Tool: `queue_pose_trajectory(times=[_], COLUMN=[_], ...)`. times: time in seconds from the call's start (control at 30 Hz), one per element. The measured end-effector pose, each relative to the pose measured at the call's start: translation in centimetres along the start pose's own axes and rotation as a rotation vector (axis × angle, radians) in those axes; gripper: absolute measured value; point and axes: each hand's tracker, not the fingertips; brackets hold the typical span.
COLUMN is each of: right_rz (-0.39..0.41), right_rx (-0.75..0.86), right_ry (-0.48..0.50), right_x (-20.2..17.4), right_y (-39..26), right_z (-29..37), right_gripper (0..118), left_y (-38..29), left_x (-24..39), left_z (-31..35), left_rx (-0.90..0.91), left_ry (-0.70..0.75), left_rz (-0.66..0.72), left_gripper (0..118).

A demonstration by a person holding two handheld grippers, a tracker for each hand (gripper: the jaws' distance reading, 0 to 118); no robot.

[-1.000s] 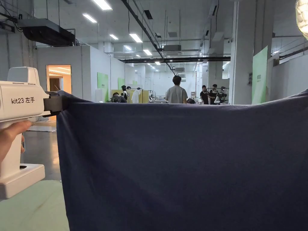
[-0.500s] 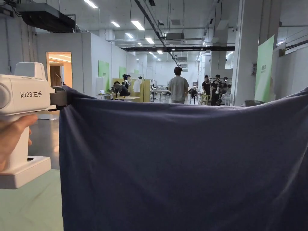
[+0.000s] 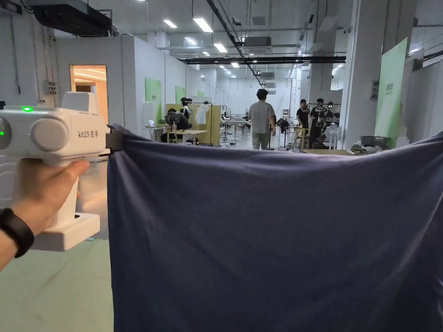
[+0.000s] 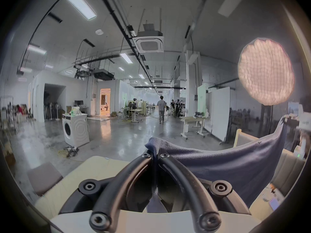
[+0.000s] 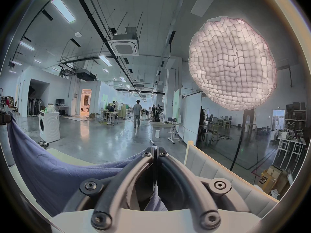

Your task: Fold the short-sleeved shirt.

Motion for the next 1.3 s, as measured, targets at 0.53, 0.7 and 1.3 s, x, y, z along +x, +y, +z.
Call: queue_pose_trajectory(times=[0.53, 0.7, 1.3], right_rz=[0.068, 0.053, -0.098], right_rx=[-0.053, -0.134, -0.393], right_ry=[-0.090, -0.044, 0.154], right_x=[-2.8, -3.5, -0.6], right_y=[-1.0, -6.4, -32.7], right_z=[-7.6, -9.4, 7.4], right_gripper=[2, 2, 2], left_y=[-1.9, -7.0, -33.8], left_x=[1.9, 2.7, -0.4], left_z=[-8.5, -9.2, 5.0], left_rx=[-0.062, -0.143, -0.351], left_ry=[0.021, 0.000, -0.181], left_rz=[0.046, 0.060, 0.245], left_gripper=[5, 5, 5])
